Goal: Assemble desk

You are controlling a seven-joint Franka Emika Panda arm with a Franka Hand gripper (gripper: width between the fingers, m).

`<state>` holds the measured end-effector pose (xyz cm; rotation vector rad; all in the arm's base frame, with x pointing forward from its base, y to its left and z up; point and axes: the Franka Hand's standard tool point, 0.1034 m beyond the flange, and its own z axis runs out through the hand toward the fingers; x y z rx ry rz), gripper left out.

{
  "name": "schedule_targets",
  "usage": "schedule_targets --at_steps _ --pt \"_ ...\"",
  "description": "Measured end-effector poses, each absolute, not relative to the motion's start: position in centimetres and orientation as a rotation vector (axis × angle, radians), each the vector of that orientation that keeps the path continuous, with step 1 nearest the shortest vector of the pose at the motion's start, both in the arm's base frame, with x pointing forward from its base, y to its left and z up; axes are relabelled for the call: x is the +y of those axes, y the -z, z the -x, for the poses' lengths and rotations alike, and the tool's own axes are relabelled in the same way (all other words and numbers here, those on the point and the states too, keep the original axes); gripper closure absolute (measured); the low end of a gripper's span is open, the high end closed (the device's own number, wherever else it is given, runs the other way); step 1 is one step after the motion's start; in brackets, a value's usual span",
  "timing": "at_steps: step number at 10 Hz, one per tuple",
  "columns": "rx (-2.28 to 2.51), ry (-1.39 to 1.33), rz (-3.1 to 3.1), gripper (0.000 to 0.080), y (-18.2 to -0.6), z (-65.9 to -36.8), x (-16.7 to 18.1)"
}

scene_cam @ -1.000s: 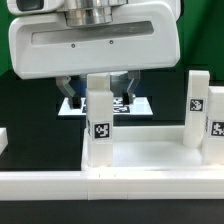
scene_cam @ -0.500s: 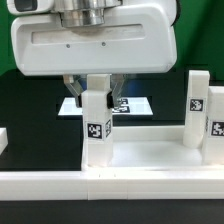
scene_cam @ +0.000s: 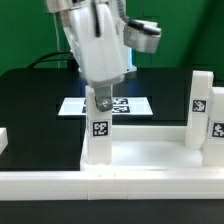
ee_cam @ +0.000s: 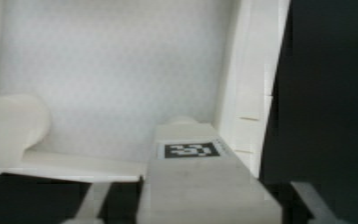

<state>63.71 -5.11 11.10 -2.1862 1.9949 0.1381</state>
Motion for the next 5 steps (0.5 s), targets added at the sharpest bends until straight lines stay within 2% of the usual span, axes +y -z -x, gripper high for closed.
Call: schedule_targets --at_steps 5 --pt "2.258 -0.159 1.929 0.0504 -10.97 -63.84 -4.96"
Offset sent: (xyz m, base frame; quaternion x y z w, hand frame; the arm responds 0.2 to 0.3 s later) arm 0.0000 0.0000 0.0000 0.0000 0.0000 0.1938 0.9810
